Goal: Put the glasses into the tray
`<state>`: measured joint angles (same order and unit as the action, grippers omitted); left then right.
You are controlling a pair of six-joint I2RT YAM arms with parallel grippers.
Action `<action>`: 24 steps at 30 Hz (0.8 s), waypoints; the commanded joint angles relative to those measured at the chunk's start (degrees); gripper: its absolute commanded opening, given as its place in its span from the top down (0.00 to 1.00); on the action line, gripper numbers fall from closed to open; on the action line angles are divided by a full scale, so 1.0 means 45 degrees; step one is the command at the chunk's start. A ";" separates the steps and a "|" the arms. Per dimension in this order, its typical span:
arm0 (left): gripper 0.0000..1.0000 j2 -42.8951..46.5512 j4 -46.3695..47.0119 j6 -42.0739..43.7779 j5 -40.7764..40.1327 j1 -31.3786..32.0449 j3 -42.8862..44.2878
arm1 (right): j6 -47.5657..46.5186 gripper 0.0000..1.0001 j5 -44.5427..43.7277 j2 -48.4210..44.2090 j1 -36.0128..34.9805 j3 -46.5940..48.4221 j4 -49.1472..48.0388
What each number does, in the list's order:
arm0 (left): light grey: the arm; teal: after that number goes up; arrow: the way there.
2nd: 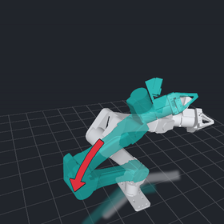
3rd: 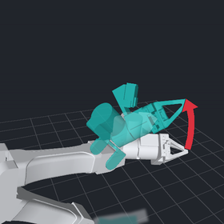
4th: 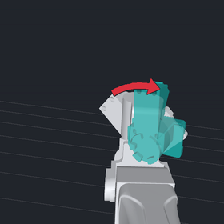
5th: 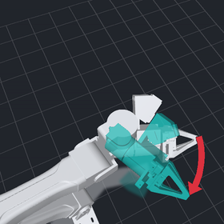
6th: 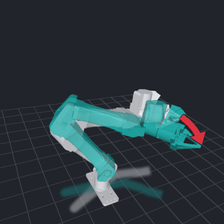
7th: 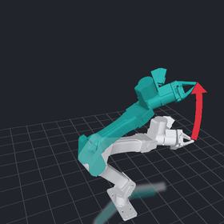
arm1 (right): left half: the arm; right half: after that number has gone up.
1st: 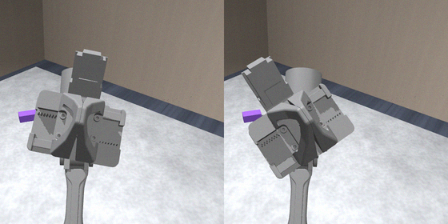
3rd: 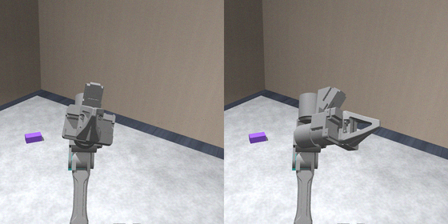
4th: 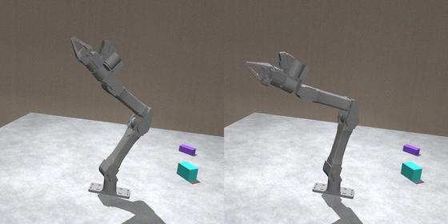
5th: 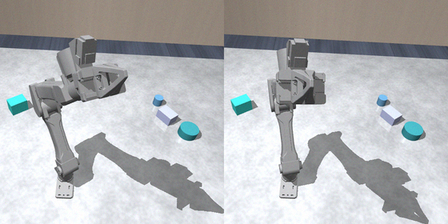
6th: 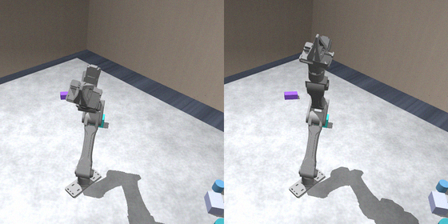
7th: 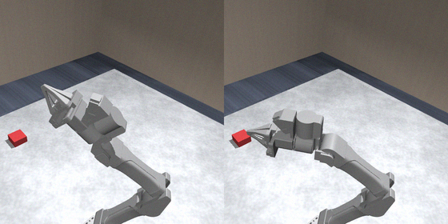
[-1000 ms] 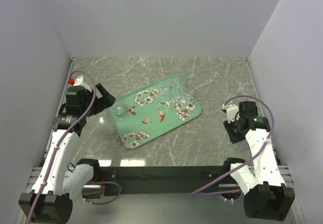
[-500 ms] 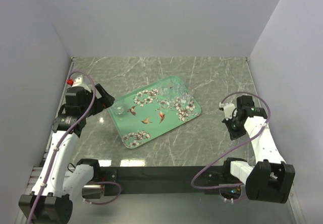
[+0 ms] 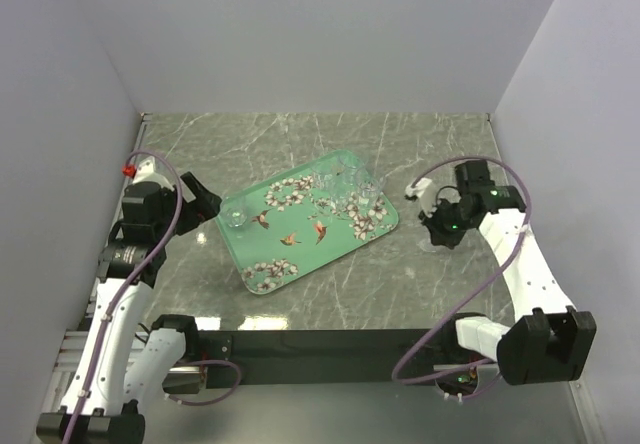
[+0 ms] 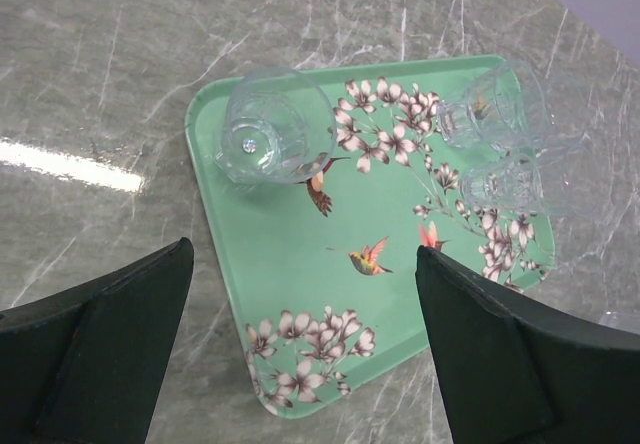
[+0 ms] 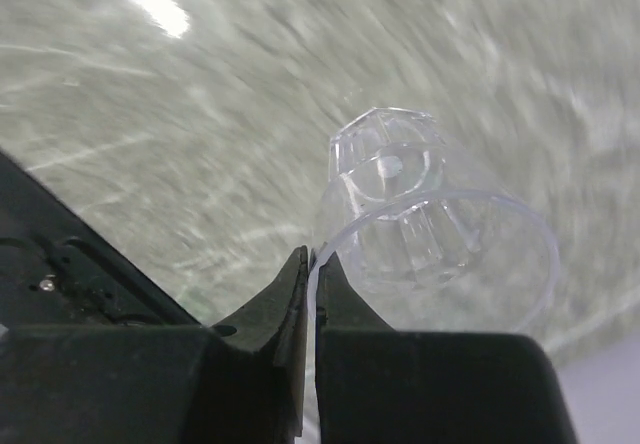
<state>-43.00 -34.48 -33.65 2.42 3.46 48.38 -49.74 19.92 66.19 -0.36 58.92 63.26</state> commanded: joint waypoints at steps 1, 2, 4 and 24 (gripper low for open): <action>0.01 0.0590 -0.0072 0.0075 -0.0302 -0.0047 -0.0106 | -0.1662 1.00 0.1138 -0.0217 -0.1557 0.0618 0.0181; 0.01 0.0669 -0.0092 -0.0002 -0.0341 -0.0047 -0.0126 | -0.1721 1.00 0.1216 -0.0218 -0.1870 0.0638 0.0121; 0.01 0.0806 -0.0131 -0.0042 -0.0341 -0.0047 -0.0126 | -0.1819 1.00 0.1373 -0.0101 -0.2785 0.0813 0.0121; 0.01 0.1978 -0.0638 -0.1155 -0.0185 -0.0047 -0.0146 | -0.1021 1.00 -0.1164 0.4271 -0.7439 0.3645 -0.3022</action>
<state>-35.18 -37.08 -37.32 1.65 3.46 47.57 -56.12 18.55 82.98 -32.60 71.81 54.61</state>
